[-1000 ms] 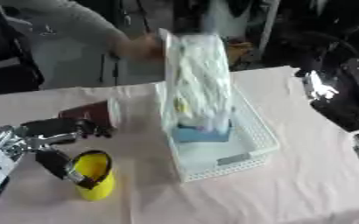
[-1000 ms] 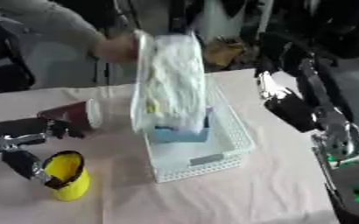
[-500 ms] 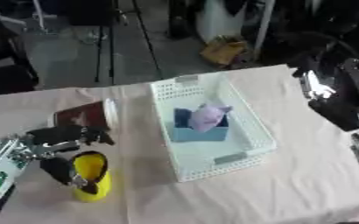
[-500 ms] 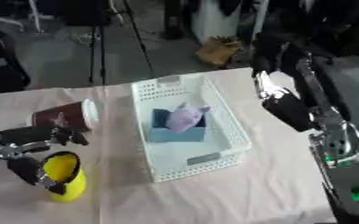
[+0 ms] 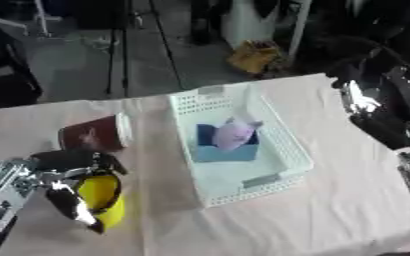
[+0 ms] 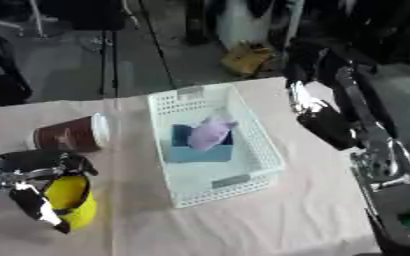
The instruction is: Pick up objects on the table and place them in the box.
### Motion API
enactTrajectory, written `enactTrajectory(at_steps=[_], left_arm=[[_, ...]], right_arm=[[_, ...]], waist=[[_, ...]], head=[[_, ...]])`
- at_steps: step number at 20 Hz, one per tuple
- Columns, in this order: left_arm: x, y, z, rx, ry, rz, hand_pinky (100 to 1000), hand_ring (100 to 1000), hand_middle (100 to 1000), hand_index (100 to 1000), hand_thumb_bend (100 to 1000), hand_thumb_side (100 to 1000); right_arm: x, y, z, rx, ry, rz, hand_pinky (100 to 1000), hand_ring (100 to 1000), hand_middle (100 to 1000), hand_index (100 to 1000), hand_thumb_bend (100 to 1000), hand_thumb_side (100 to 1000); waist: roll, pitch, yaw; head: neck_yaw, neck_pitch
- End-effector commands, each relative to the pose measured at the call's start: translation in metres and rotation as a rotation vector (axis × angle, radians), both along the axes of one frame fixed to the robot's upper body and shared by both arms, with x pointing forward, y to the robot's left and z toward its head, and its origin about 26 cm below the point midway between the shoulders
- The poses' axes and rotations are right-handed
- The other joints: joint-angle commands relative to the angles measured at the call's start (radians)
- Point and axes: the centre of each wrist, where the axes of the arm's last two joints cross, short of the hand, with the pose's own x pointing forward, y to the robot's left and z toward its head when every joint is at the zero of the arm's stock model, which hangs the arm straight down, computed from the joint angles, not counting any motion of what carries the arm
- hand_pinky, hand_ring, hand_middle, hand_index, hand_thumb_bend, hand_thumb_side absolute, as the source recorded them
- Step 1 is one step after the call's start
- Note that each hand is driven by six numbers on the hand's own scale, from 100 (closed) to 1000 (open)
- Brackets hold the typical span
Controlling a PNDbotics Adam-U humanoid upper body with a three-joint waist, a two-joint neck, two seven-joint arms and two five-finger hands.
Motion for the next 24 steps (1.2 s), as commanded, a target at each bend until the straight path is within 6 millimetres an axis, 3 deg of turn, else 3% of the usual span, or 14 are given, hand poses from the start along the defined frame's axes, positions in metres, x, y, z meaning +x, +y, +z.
enactTrajectory(at_steps=[1, 2, 5, 6, 12, 15, 18, 24], left_arm=[[0.003, 0.007, 0.004, 0.079, 0.039, -0.092, 269, 562, 633, 785, 721, 386], [0.003, 0.009, 0.005, 0.052, 0.039, -0.080, 176, 500, 561, 731, 631, 354], [0.003, 0.013, 0.018, -0.004, 0.038, -0.060, 109, 466, 527, 691, 563, 325], [0.003, 0.014, 0.026, -0.014, 0.033, -0.059, 100, 463, 520, 682, 495, 314], [0.002, 0.026, 0.100, -0.091, -0.038, -0.053, 100, 460, 520, 685, 494, 280], [0.004, 0.024, 0.127, -0.139, -0.105, -0.029, 100, 465, 523, 690, 489, 245], [0.011, 0.014, 0.134, -0.183, -0.162, -0.014, 100, 468, 520, 707, 490, 199], [0.032, -0.018, 0.127, -0.300, -0.251, -0.006, 100, 479, 515, 725, 530, 201]], right_arm=[[0.000, 0.000, 0.009, -0.006, -0.026, 0.008, 573, 651, 787, 900, 100, 551], [0.000, 0.000, 0.009, -0.006, -0.026, 0.007, 573, 651, 787, 900, 100, 550], [0.000, -0.001, 0.008, -0.006, -0.026, 0.004, 572, 651, 787, 900, 100, 550], [0.000, -0.001, 0.008, -0.007, -0.025, 0.004, 573, 651, 787, 900, 100, 549], [0.000, -0.002, 0.008, -0.014, -0.023, 0.002, 573, 651, 787, 899, 100, 547], [0.000, -0.002, 0.008, -0.020, -0.023, 0.007, 573, 651, 787, 899, 100, 547], [0.000, 0.001, 0.010, -0.024, -0.029, 0.019, 574, 651, 787, 899, 100, 546], [0.002, 0.015, 0.025, -0.039, -0.071, 0.087, 576, 653, 787, 898, 100, 536]], waist=[[-0.004, -0.009, 0.001], [-0.004, -0.009, 0.001], [-0.004, -0.009, 0.003], [-0.004, -0.010, 0.003], [0.003, -0.017, 0.004], [0.006, -0.021, -0.002], [0.011, -0.019, -0.015], [0.018, 0.011, -0.089]], head=[[-0.004, -0.003], [-0.005, -0.002], [-0.007, 0.000], [-0.007, 0.001], [-0.010, 0.009], [-0.008, 0.011], [0.001, 0.006], [0.048, -0.031]])
